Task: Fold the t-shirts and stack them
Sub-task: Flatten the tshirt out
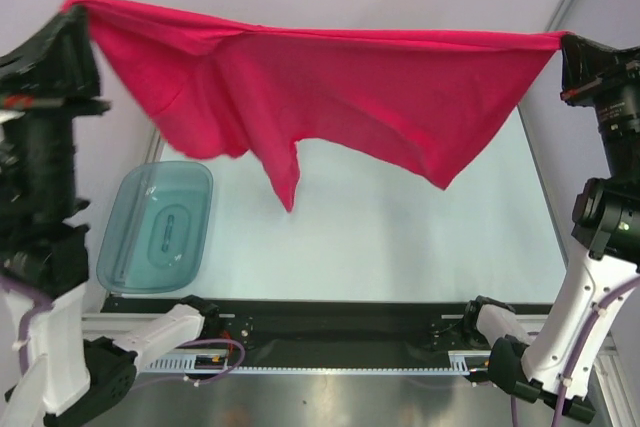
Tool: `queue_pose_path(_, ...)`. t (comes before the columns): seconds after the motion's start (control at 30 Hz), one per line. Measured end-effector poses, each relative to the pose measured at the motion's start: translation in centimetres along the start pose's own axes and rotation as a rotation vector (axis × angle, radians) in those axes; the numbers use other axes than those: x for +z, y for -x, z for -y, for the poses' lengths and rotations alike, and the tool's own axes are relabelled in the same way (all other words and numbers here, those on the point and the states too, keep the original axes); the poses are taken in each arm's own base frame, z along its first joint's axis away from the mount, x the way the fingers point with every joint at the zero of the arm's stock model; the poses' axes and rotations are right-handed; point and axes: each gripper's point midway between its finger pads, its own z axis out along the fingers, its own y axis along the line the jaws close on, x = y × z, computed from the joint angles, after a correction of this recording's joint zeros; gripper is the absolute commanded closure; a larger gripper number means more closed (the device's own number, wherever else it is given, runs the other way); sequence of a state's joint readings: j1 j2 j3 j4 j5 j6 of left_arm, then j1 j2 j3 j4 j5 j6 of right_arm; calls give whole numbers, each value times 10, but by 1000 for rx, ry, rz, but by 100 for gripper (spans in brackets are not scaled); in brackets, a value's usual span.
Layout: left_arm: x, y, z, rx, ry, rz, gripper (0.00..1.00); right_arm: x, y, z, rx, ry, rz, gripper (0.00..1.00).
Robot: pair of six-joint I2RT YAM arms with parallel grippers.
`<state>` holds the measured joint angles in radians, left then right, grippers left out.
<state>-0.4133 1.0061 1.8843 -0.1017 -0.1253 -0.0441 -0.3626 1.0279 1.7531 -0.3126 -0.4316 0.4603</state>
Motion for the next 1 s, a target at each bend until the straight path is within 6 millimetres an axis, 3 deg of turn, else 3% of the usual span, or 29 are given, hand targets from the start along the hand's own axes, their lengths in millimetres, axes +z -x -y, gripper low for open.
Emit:
queue_pose_path(0.1,-17,45,2,-11,-16,89,99,-11,15,-20,-11,37,17,100)
queue_pose_path(0.2,-27,67,3,-15,-28,141,99,-19,21,-30,-18,53,18,100)
queue_pose_path(0.27,-24,60,3,-13,-28,136,99,-21,17,-28,-20,46,6,100)
queue_pose_path(0.33,-16,41,3,-7,-21,107,98,-19,5,-20,-19,29,-18,100)
queue_pose_path(0.4,2,1,0,22,-6,43,97,-11,-21,0,-4,-5,-64,100)
queue_pose_path(0.47,22,-51,-3,44,9,-36,96,0,-63,31,35,-60,-148,100)
queue_pose_path(0.53,42,-125,-6,69,25,-147,95,12,-110,64,77,-110,-227,100)
queue_pose_path(0.6,48,-201,-10,90,33,-263,95,19,-170,102,132,-175,-334,100)
queue_pose_path(0.63,44,-283,-14,109,38,-400,95,23,-214,130,167,-221,-407,100)
queue_pose_path(0.77,2,-461,-29,146,54,-706,100,13,-335,195,255,-352,-609,100)
queue_pose_path(0.83,-20,-532,-35,150,67,-815,100,8,-382,221,278,-405,-678,100)
queue_pose_path(0.93,-48,-632,-43,141,95,-958,100,10,-432,251,295,-450,-739,100)
queue_pose_path(1.0,-56,-682,-45,133,108,-1007,100,12,-462,268,306,-469,-784,100)
